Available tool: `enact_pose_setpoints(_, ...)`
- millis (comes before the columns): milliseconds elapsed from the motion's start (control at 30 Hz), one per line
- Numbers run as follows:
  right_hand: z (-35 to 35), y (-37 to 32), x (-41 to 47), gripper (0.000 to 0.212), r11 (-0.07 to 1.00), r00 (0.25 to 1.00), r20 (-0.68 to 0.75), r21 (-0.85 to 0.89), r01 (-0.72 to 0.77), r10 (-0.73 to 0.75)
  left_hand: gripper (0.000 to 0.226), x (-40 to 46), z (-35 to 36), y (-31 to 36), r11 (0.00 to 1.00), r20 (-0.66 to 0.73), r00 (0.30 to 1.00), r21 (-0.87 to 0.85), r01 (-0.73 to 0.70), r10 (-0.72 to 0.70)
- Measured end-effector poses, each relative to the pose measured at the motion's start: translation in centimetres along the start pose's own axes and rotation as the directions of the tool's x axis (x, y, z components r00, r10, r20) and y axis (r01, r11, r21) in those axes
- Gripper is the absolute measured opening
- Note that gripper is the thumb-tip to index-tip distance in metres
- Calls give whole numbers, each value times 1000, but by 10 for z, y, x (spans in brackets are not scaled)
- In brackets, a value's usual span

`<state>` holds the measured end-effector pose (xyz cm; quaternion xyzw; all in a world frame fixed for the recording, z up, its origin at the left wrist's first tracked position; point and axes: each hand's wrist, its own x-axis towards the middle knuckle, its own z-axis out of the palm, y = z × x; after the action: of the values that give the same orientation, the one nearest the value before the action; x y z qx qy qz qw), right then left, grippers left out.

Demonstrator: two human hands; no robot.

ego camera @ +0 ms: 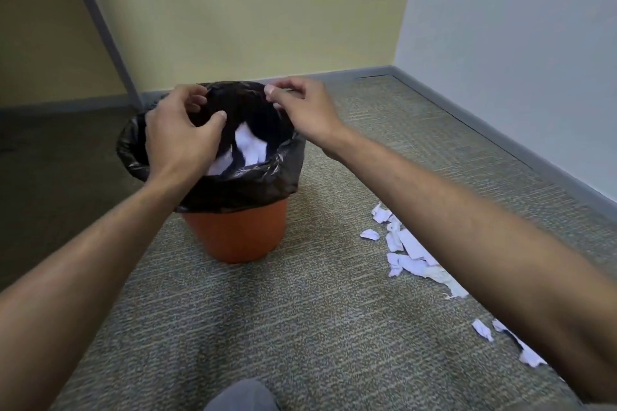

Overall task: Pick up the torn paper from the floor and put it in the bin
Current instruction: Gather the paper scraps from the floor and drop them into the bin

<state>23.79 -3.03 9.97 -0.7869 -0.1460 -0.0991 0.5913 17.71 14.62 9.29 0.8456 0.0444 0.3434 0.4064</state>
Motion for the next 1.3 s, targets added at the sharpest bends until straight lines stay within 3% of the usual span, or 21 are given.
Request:
enact_pose_setpoints(233, -67, 30, -44, 17, 990, 998, -56, -138, 28, -37, 21, -63, 20, 29, 949, -5, 959, -144, -281, 283)
enact_pose_setpoints(433, -150, 85, -101, 15, 910, 994, -68, -398, -111, 91, 19, -126, 81, 32, 945, 207, 935, -216, -244, 288)
enact_pose_setpoints(600, -206, 140, -146, 18, 774, 979, -65, -603, -193, 194, 28, -171, 136, 25, 961, 434, 859, -178, -214, 271)
enact_pose_setpoints(733, -239, 183, -175, 27, 656, 964, -22, -728, -197, 265, 38, -199, 175, 22, 974, 602, 767, -94, -208, 222)
enact_pose_setpoints(900, -260, 218, -202, 45, 510, 918, -34, -823, -250, 395, 51, -229, 226, 16, 969, 786, 599, 0, -247, 153)
enact_pose_setpoints(1000, -263, 235, -214, 70, 432, 867, -26, -860, -274, 498, 58, -241, 254, 14, 936, 858, 494, 43, -350, 145)
enact_pose_setpoints(1067, -263, 243, -220, 92, 378, 826, 7, -891, -251, 563, 73, -247, 269, 17, 886, 894, 430, 92, -455, 129)
enact_pose_setpoints(1167, -260, 253, -225, 111, 366, 807, 30, -901, -234, 589, 95, -249, 289, 23, 798, 929, 358, 142, -586, 97)
enact_pose_setpoints(1300, -252, 264, -227, 105, 369, 851, 16, -905, -210, 525, 102, -243, 312, 25, 735, 942, 319, 144, -663, 104)
